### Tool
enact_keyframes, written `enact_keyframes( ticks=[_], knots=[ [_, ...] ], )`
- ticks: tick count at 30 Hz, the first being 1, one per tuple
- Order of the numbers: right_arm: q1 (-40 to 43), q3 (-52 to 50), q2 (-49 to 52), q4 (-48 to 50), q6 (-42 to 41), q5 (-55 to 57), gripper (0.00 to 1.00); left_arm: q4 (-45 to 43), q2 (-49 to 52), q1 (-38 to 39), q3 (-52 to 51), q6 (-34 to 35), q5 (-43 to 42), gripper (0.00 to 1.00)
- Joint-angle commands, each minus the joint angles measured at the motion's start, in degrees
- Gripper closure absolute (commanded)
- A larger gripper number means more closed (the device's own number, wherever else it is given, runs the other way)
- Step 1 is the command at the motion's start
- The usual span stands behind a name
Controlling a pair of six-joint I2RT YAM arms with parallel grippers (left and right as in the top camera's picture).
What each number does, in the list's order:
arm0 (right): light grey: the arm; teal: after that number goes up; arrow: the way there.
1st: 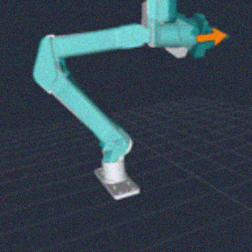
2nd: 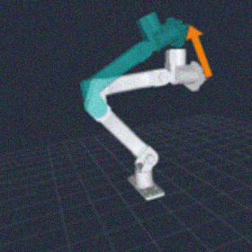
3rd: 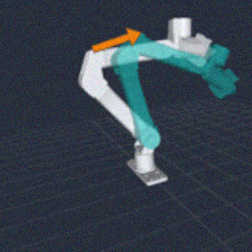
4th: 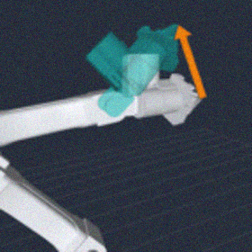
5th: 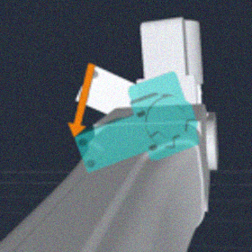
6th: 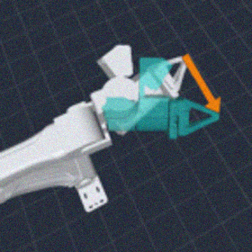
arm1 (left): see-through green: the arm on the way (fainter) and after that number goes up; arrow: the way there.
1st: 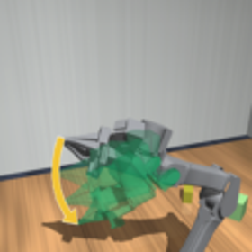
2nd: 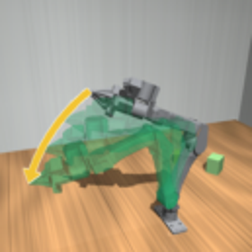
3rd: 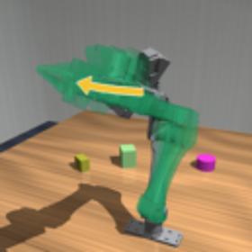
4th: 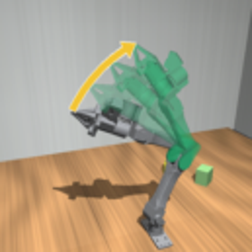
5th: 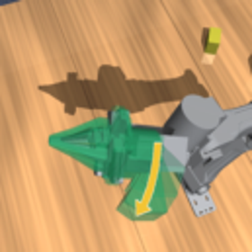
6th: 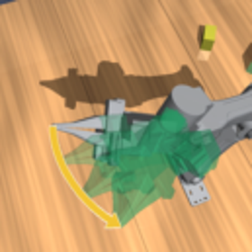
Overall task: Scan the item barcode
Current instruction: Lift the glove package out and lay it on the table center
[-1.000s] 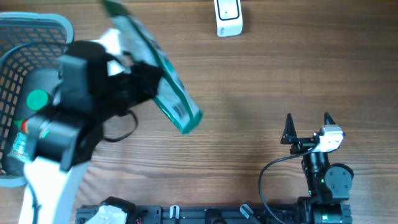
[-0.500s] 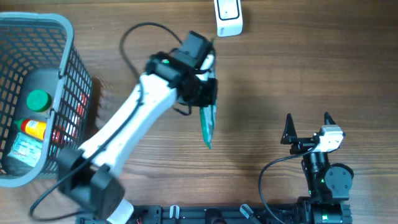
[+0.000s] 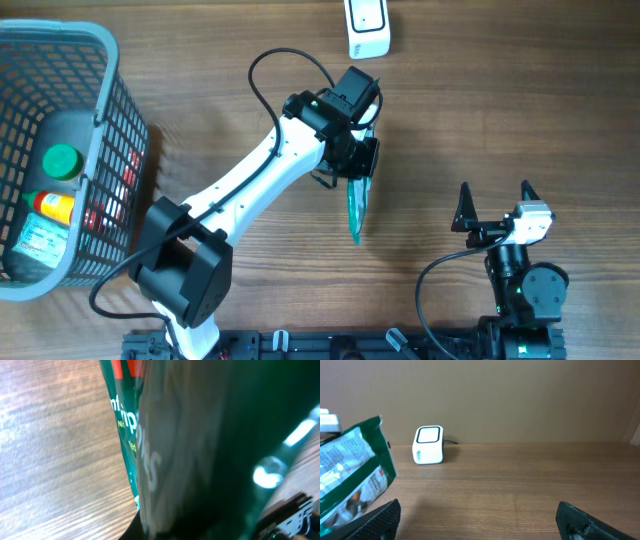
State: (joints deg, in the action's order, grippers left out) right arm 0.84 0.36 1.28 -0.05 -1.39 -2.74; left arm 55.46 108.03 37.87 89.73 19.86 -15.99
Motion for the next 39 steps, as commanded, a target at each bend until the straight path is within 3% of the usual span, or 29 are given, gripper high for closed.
enact_keyframes(
  ticks=[1, 6, 14, 27, 34, 39],
  knots=[
    [-0.3, 0.0, 0.1, 0.1, 0.5, 0.2, 0.0, -2.9, 0.5, 0.2, 0.2, 5.2, -1.2, 0.96],
    [-0.3, 0.0, 0.1, 0.1, 0.5, 0.2, 0.0, -5.1, 0.5, 0.3, -3.5, 6.5, -1.2, 0.96],
    [-0.3, 0.0, 0.1, 0.1, 0.5, 0.2, 0.0, -16.9, 0.5, 0.3, -16.1, 16.9, -1.6, 0.96],
    [-0.3, 0.0, 0.1, 0.1, 0.6, 0.2, 0.0, -14.8, -1.0, -1.8, -17.5, 16.6, -0.9, 0.63],
    [-0.3, 0.0, 0.1, 0.1, 0.5, 0.2, 0.0, -10.4, -6.8, -8.6, -17.5, 16.4, 6.2, 0.55],
    [-0.3, 0.0, 0.1, 0.1, 0.5, 0.2, 0.0, -8.4, -8.3, -12.2, -17.5, 16.4, 7.1, 0.37]
  ],
)
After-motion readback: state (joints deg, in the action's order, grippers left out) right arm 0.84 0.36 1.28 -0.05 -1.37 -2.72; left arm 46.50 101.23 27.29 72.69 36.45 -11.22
